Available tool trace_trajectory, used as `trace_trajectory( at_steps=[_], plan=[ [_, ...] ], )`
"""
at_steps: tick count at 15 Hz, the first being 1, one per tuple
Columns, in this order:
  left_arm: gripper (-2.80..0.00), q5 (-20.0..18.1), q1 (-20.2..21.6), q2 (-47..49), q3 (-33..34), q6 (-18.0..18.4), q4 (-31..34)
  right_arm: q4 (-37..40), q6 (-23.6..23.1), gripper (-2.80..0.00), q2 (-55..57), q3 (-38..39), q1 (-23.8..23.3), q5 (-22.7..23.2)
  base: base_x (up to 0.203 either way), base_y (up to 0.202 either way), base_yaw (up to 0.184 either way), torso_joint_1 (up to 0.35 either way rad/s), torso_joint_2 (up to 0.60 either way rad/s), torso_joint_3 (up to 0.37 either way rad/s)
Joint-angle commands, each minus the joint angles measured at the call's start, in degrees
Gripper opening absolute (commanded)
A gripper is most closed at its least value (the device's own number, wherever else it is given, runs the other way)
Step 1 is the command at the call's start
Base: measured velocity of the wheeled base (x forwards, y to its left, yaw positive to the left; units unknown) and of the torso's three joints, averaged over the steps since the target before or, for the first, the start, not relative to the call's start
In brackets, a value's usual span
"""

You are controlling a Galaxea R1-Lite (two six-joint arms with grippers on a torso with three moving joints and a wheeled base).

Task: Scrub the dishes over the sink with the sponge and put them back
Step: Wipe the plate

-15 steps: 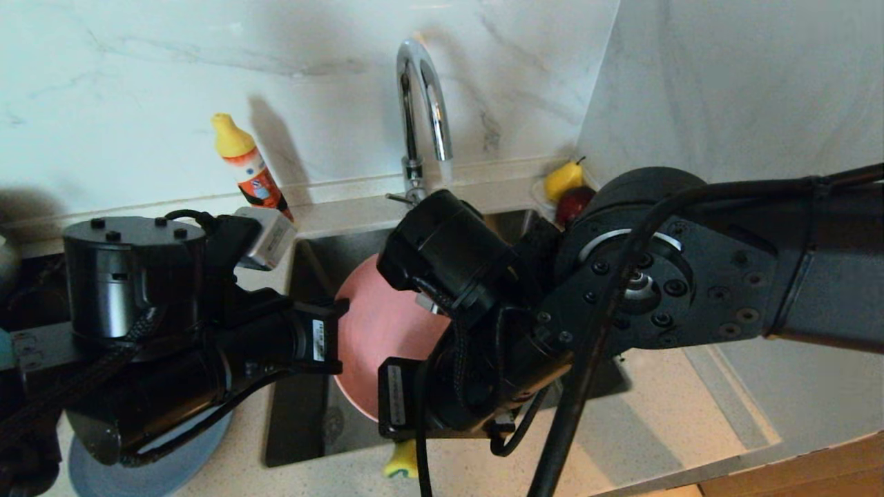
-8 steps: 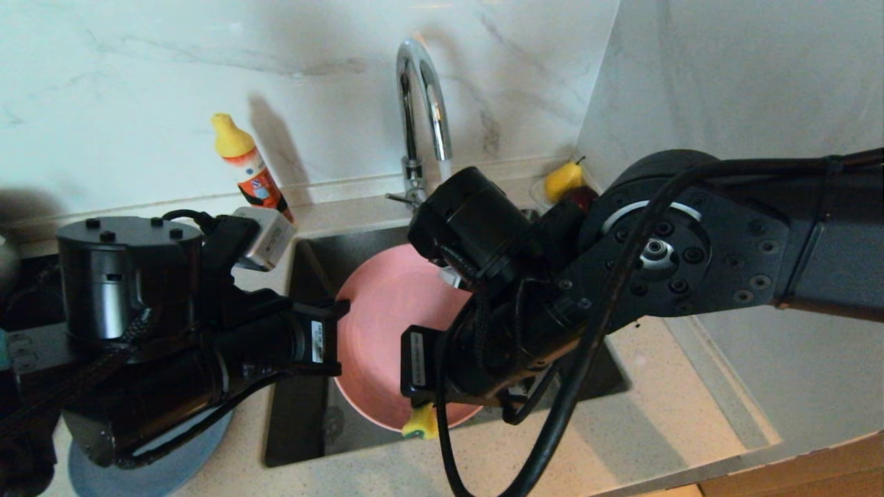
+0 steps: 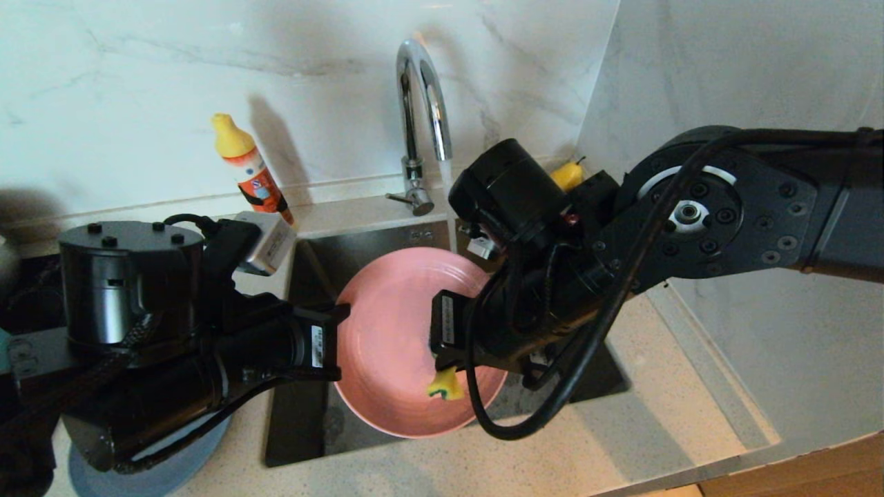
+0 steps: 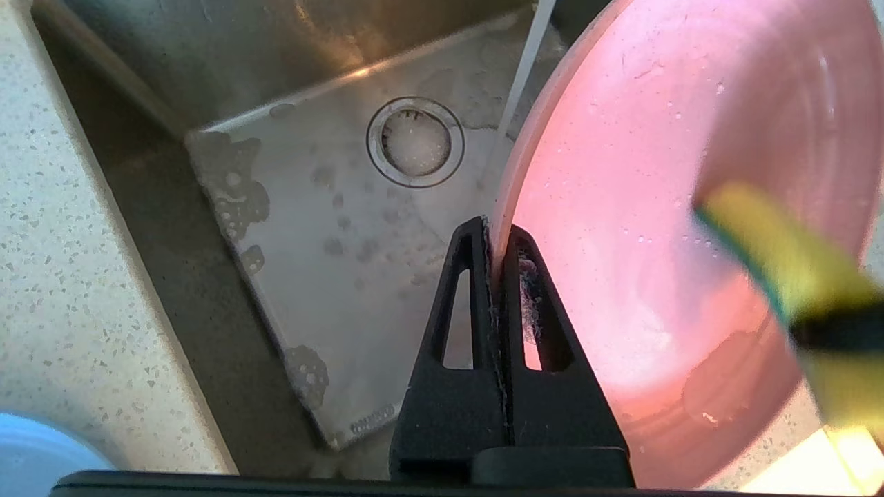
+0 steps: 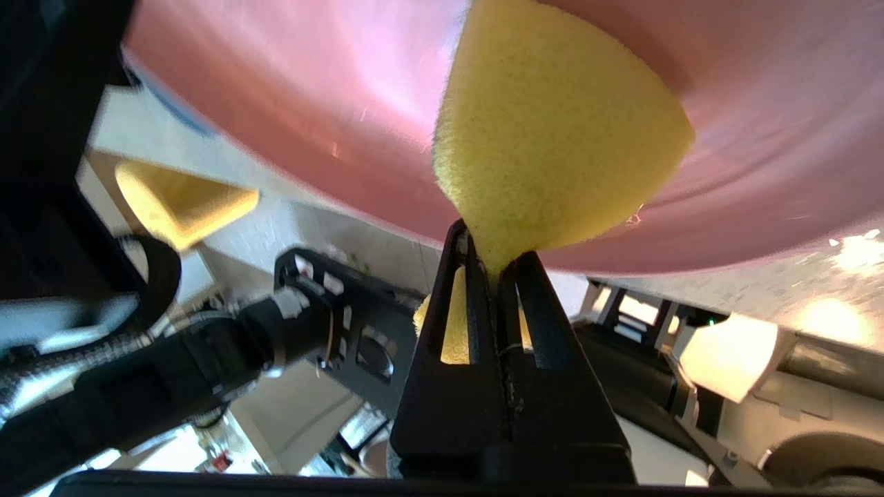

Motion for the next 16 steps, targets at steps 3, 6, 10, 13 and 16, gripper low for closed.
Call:
trace_trajectory(
  at_steps=[3,6,10,13,16],
  plan=[
    [-2.8,-1.5,-1.2,-0.9,1.4,0.0,-0.1,-1.4,-0.3,-2.8,-1.5,0.0,-1.9,-0.7,0.0,0.0,0.0,0.0,0.0,0.0],
    [-2.8,-1.6,-1.8,-0.9,2.0,0.3,-0.2,-4.0,-0.9,-2.8,-2.0,0.0,-1.9,-1.0,0.0,0.0,0.0,0.0,0.0,0.0],
    [-2.8,-1.7,-2.1,-0.9,2.7,0.5,-0.3,-5.7,-2.4,-2.8,-1.3,0.0,-1.2,-0.9,0.0,0.0,0.0,0.0,0.0,0.0],
    [-2.8,-1.7,-2.4,-0.9,2.6,0.2,-0.3,-6.2,-3.4,-2.8,-0.2,0.0,1.0,-0.7,0.0,0.0,0.0,0.0,0.0,0.0],
    [-2.8,-1.7,-2.4,-1.1,2.7,-0.1,-0.3,-6.3,-3.5,-2.8,1.0,0.0,4.5,-0.5,0.0,0.0,0.0,0.0,0.0,0.0]
  ],
)
